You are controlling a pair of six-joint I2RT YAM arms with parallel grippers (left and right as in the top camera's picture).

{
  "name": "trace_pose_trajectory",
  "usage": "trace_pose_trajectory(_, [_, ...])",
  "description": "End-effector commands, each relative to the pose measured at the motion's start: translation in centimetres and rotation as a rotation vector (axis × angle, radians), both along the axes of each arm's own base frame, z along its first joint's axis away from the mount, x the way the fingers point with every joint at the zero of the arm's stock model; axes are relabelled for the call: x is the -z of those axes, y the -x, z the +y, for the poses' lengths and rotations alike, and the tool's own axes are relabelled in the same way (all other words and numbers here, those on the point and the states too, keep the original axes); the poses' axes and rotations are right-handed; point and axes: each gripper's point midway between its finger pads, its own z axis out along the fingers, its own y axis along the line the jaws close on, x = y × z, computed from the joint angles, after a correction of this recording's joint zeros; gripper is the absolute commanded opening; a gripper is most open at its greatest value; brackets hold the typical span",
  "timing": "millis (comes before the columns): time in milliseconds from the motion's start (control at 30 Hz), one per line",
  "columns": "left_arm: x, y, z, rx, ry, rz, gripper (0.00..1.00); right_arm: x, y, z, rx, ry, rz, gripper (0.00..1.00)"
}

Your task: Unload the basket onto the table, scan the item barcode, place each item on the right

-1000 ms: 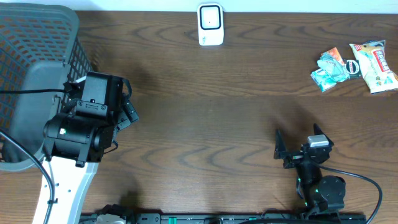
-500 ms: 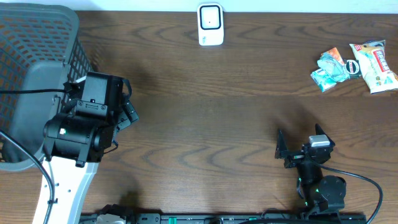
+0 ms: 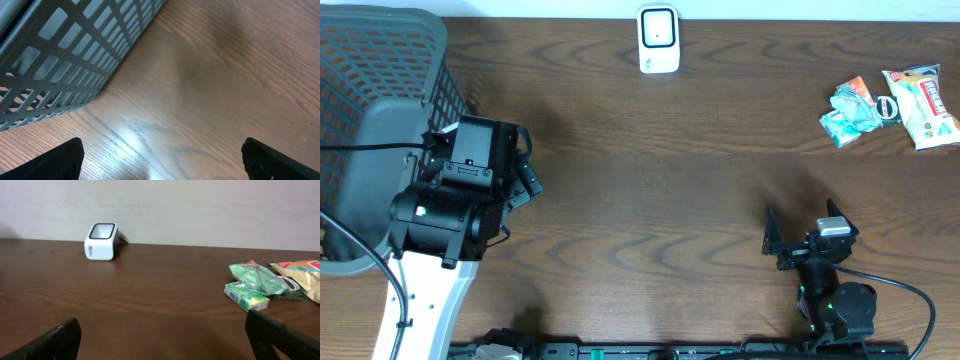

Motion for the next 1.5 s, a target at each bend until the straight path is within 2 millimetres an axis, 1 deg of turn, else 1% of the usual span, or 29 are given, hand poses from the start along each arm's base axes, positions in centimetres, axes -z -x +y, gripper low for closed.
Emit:
trace_pose_trajectory(0, [-0.2, 0.1, 0.5, -0.017, -0.016, -0.005, 1.00, 0.0, 0.0, -0.4, 0.017, 0.019, -0.003, 0.99])
trace_pose_trajectory(67, [-0.1, 0.2, 0.5, -0.016, -0.018, 0.000, 1.00, 0.0, 0.0, -0.4, 0.017, 0.019, -0.003, 0.99])
trace_pose_trajectory(200, [0.3, 1.0, 0.7, 0.038, -0.054, 0.058, 1.00, 0.0, 0.0, -0.4, 0.017, 0.019, -0.003, 0.99])
trace_pose_trajectory(300, [0.8, 1.7, 0.8, 0.040, -0.058, 0.103, 1.00, 0.0, 0.0, -0.4, 0.017, 0.019, -0.003, 0.99])
trace_pose_trajectory(400, [1.3, 2.3, 0.7, 0.046, -0.047, 0.106, 1.00, 0.0, 0.0, -0.4, 0.017, 0.019, -0.003, 0.99])
trace_pose_trajectory(500, [2.7, 3.3, 0.5, 0.055, -0.027, 0.109, 1.00, 0.0, 0.0, -0.4, 0.017, 0.019, -0.003, 0.99])
trace_pose_trajectory(567, [3.9, 3.4, 0.1, 0.082, -0.008, 0.084, 1.00, 0.0, 0.0, -0.4, 0.017, 0.019, -0.003, 0.99])
trace_pose_trajectory(600, [4.5, 3.2, -0.2, 0.121, -0.002, 0.065, 1.00, 0.0, 0.0, -0.4, 0.017, 0.019, -0.003, 0.99])
trace_pose_trajectory(633, [5.6, 2.6, -1.3, 0.236, 0.008, 0.020, 1.00, 0.0, 0.0, -0.4, 0.017, 0.019, -0.003, 0.99])
trace_pose_trajectory(667, [6.2, 2.2, -2.1, 0.311, 0.015, -0.013, 1.00, 0.0, 0.0, -0.4, 0.017, 0.019, -0.003, 0.99])
trace_pose_trajectory(733, [7.1, 1.6, -3.4, 0.426, 0.034, -0.087, 1.00, 0.0, 0.0, -0.4, 0.017, 0.019, -0.003, 0.99])
trace_pose_trajectory(800, [7.7, 1.4, -4.1, 0.491, 0.050, -0.155, 1.00, 0.0, 0.0, -0.4, 0.017, 0.019, -0.003, 0.99])
trace_pose_trajectory(1000, [8.2, 1.4, -3.8, 0.487, 0.044, -0.337, 1.00, 0.0, 0.0, -0.4, 0.017, 0.019, -0.003, 0.99])
trace_pose_trajectory(1267, [8.8, 2.0, -3.5, 0.479, 0.020, -0.556, 1.00, 0.0, 0.0, -0.4, 0.017, 0.019, -0.003, 0.99])
trace_pose_trajectory(1333, [8.7, 2.2, -3.2, 0.468, 0.010, -0.619, 1.00, 0.0, 0.0, -0.4, 0.017, 0.019, -0.003, 0.99])
trace_pose_trajectory(1467, [7.3, 2.0, -3.1, 0.461, -0.009, -0.770, 1.00, 0.0, 0.0, -0.4, 0.017, 0.019, -0.003, 0.99])
